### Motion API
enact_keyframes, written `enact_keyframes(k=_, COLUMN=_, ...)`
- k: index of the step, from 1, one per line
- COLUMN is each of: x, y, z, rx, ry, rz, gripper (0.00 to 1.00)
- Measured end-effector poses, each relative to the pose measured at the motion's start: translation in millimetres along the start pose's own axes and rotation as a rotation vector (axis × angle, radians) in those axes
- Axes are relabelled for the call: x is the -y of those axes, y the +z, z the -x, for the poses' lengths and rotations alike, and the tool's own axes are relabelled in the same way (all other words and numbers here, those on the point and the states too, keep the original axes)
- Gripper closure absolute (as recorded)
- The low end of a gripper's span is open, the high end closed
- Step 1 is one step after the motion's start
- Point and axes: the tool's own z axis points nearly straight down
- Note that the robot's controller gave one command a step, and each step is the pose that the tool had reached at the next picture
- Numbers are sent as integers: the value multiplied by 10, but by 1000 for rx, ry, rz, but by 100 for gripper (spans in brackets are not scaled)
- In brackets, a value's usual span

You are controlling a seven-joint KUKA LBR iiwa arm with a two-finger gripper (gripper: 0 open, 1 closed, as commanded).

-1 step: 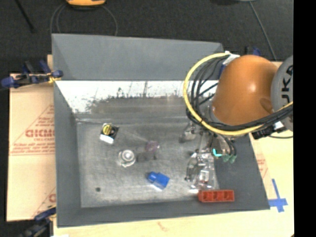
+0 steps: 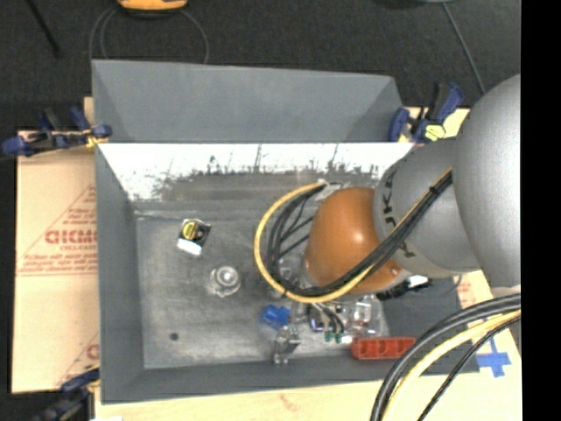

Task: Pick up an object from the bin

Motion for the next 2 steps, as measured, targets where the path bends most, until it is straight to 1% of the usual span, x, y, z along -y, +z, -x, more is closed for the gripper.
enact_keyframes(k=1, x=160, y=-281, z=-26, rx=-6, ry=106, rz=-2, gripper=0)
enact_keyframes(k=2, x=-27, y=-314, z=-96, rx=-12, ry=189, rz=-2, gripper=0)
